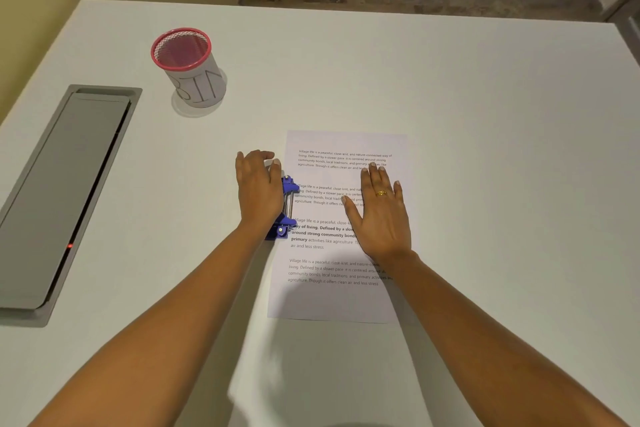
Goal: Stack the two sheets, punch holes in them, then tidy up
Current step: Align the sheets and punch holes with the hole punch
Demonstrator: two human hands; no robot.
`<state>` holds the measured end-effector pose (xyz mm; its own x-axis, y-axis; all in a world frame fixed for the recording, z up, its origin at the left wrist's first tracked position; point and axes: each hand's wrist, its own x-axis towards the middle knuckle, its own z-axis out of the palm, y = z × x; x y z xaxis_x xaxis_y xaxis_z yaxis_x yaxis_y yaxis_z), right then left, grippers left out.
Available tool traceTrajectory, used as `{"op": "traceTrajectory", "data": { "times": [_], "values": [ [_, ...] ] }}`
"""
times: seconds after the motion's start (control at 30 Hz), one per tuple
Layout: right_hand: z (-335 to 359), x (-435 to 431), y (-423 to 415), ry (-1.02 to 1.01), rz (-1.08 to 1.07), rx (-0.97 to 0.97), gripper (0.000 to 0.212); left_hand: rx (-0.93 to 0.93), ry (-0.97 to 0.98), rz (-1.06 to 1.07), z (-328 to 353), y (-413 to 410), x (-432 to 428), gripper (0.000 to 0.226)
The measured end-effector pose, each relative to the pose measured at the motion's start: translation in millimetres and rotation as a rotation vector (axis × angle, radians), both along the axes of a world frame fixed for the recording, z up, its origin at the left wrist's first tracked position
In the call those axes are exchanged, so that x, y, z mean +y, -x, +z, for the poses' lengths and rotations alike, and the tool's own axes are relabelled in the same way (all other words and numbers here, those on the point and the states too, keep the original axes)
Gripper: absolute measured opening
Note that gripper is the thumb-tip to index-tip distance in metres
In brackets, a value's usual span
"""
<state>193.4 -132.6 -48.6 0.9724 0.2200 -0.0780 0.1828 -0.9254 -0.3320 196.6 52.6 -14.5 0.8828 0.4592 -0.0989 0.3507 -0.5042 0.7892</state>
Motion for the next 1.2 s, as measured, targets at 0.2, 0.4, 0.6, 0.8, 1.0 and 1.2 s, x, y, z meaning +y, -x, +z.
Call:
{"op": "traceTrajectory", "data": {
  "times": [0.2,0.4,0.6,0.8,1.0,1.2],
  "values": [
    [-0.9,0.6,0.1,0.012,0.005,-0.008,0.064,0.012,-0.013,-0.021,-2.8,-1.4,0.8,0.032],
    [-1.7,0.1,0.9,0.020,0.003,-0.016,0.064,0.052,-0.085,-0.039,-3.5,-2.8,0.9,0.035],
    [-1.9,0.4,0.6,0.020,0.002,-0.020,0.064,0.130,-0.224,-0.051,-8.8,-5.0,4.3,0.040],
    [-4.1,0.2,1.2,0.012,0.002,-0.032,0.065,0.197,-0.319,-0.050,-14.8,-2.7,6.2,0.042],
    [-5.2,0.4,2.9,-0.018,-0.006,-0.070,0.063,0.246,-0.294,-0.022,-17.7,-1.3,6.3,0.041],
    [-4.4,0.4,3.7,-0.033,-0.006,-0.083,0.062,0.275,-0.381,-0.014,-20.5,-0.4,6.4,0.042]
  ]
}}
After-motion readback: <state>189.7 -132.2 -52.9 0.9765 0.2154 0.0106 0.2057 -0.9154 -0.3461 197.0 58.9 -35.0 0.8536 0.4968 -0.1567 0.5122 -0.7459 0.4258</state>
